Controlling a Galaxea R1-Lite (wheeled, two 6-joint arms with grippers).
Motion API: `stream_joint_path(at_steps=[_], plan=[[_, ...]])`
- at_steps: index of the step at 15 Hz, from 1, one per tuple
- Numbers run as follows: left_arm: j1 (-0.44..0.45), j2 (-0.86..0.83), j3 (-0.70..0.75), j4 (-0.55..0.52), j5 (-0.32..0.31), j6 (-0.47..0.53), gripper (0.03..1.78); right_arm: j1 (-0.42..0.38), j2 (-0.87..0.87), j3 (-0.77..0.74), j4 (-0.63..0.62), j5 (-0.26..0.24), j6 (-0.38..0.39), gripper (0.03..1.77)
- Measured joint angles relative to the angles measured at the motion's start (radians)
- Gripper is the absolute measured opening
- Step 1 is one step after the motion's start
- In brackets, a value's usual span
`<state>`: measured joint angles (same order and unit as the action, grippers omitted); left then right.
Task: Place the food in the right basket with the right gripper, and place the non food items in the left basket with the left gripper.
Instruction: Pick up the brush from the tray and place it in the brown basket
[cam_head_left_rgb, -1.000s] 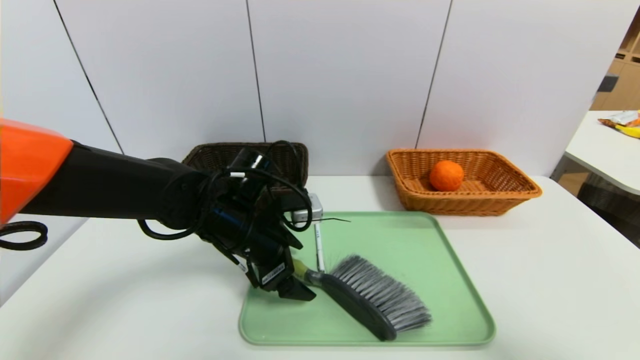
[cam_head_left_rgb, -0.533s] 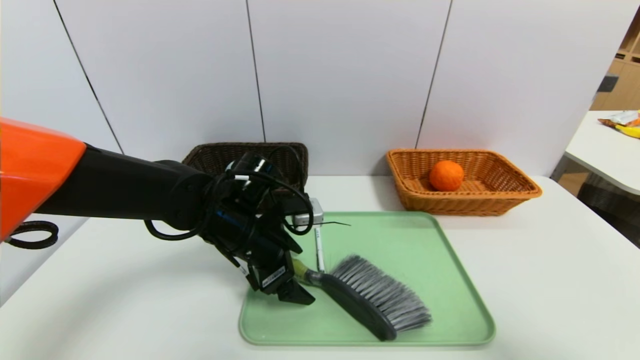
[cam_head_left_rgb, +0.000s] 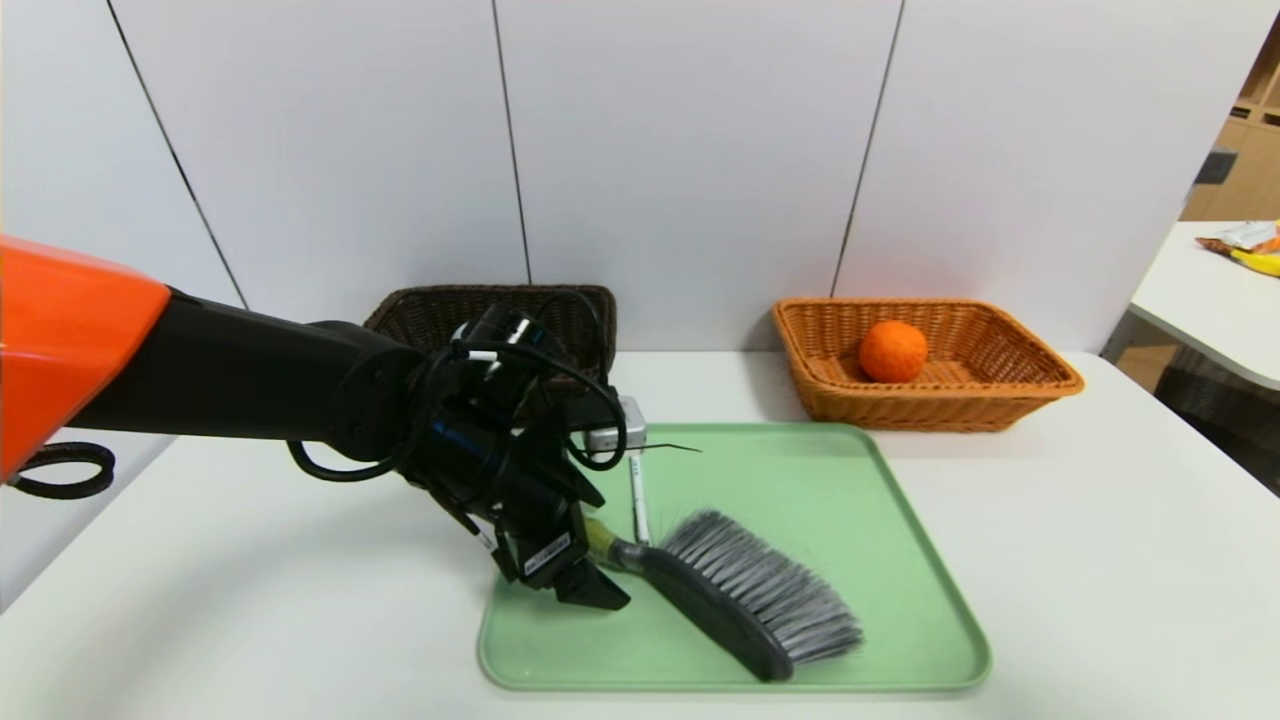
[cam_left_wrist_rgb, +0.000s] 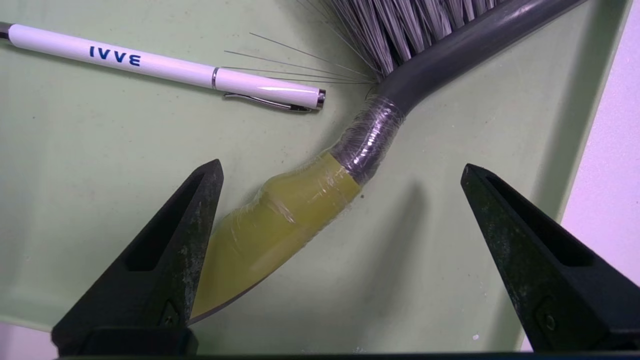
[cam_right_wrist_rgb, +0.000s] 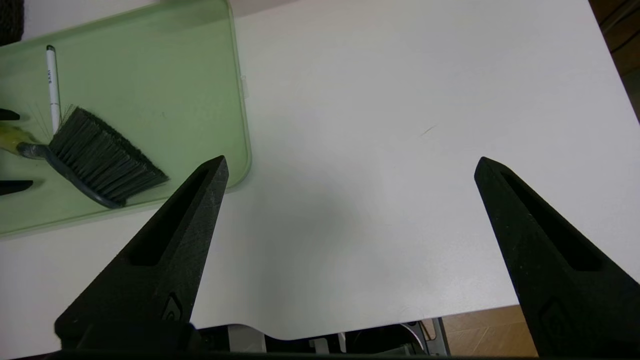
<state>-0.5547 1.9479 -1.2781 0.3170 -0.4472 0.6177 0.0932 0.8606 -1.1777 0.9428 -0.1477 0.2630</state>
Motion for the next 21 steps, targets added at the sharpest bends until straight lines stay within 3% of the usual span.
stream_joint_path(at_steps=[16,18,21], plan=[[0.016,0.024,0.016,-0.017,0.000,0.006,1.69,-0.001,0.003,0.010,0.000,0.001,0.000,1.69],[0.017,0.024,0.021,-0.019,0.001,0.006,1.32,-0.001,0.003,0.010,0.000,0.002,-0.001,1.69],[0.016,0.023,0.023,-0.017,0.001,0.005,0.93,-0.001,0.003,0.010,0.000,0.008,-0.001,1.69]])
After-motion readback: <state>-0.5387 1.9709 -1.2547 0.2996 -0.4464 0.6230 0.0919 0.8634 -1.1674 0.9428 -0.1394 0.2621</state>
